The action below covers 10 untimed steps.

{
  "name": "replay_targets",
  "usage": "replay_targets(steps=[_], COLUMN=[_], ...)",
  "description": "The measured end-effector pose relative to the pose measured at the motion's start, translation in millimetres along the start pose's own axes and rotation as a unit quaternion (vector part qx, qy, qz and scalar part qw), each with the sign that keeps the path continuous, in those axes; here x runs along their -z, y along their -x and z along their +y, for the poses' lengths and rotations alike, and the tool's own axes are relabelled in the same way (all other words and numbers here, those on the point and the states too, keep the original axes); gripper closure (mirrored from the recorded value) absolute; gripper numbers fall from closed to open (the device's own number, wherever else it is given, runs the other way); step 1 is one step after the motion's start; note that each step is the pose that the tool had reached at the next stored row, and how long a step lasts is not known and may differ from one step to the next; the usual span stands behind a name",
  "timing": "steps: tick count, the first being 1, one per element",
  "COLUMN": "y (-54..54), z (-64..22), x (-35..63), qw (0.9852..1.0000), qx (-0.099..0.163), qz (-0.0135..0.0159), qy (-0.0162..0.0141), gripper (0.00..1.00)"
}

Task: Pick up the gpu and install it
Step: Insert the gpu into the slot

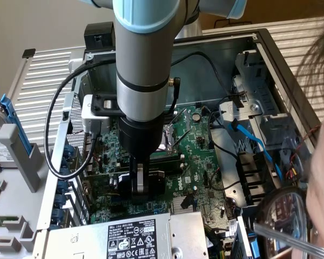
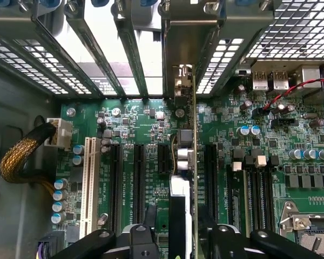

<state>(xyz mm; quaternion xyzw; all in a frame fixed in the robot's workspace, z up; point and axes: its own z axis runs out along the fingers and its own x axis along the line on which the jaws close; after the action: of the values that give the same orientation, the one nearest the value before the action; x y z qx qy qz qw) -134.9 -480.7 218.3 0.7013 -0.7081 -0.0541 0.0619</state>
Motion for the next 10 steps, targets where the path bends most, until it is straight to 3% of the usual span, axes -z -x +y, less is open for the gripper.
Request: replay_targets(steps=[6,7,9,10], y=[0.0,0.0,0.0,0.0], z=[0.0,0.0,0.0,0.0], x=[0.0,0.0,0.0,0.0], qw=[1.0,1.0,1.0,1.0], qx=[0.0,0.0,0.0,0.0], qz=[0.0,0.0,0.0,0.0], qy=[0.0,0.0,0.0,0.0], gripper=[0.56,0.5,0.5,0.44])
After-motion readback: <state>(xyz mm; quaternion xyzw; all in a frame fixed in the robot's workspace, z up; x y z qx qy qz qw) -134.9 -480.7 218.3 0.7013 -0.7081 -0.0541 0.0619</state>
